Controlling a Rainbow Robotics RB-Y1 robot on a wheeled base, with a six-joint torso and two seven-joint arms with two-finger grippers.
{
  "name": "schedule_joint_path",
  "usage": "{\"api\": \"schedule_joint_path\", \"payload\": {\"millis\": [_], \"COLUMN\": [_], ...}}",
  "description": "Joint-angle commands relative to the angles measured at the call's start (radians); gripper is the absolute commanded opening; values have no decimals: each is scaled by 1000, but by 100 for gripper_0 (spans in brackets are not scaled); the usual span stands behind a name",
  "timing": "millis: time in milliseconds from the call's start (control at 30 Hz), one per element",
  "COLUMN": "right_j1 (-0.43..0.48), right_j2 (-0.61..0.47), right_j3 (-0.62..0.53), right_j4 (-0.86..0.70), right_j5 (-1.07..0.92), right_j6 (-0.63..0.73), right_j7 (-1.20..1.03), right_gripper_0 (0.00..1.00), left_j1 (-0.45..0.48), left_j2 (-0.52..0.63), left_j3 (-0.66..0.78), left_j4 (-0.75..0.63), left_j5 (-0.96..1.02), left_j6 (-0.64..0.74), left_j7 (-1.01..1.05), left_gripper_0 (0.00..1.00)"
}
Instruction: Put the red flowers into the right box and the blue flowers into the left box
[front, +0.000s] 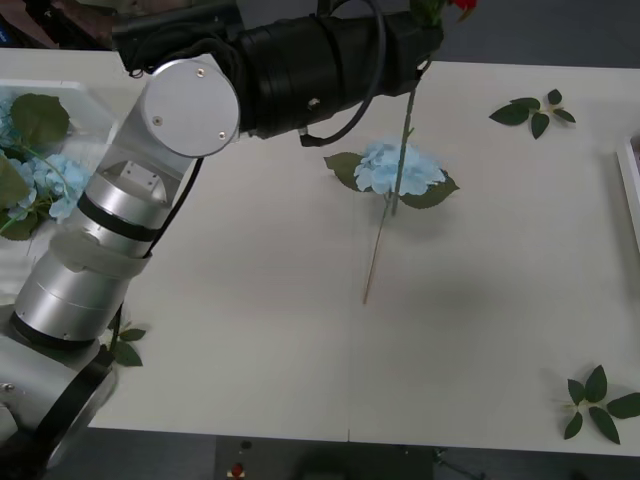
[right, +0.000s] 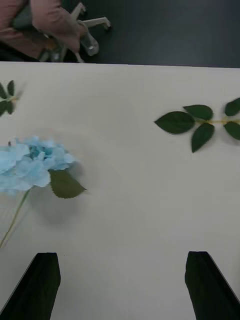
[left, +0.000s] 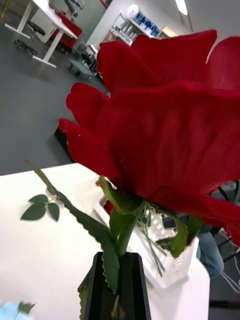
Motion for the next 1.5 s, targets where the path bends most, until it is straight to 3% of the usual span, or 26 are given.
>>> {"api": "schedule_joint_path", "payload": {"millis": [33, 333, 600, 833, 1100, 1367, 1467, 1500], "right_j1": [28, 99, 114, 94, 56, 25, 14, 10], "right_j2": [40, 282, 398, 559, 712, 786, 801, 812], "right_j3": [40, 10, 14, 23, 109, 178, 188, 188], "right_j4": [-51, -88, -260, -332, -332, -332, -327, -324], "right_j5": [-117, -301, -310, -224, -104, 4, 17, 21], "right_j6": [4, 10, 1, -5, -79, -151, -163, -163], "right_j7": [217, 535, 538, 535, 552, 548, 550, 552], "right_gripper_0": [73, 73, 73, 73, 73, 73, 62, 49], "left_j1": [-31, -31, -31, -31, -31, -31, -31, -31], "left_j2": [-37, -43, -43, -43, -43, -43, -43, -43], "left_j3": [2, 2, 2, 2, 2, 2, 2, 2], "left_j4": [17, 17, 17, 17, 17, 17, 17, 17], "left_j5": [-19, 2, 2, 2, 2, 2, 2, 2], "left_j6": [-29, -34, -34, -34, -34, -34, -34, -34], "left_j7": [2, 9, 9, 9, 9, 9, 9, 9], "left_gripper_0": [0, 0, 0, 0, 0, 0, 0, 0]}}
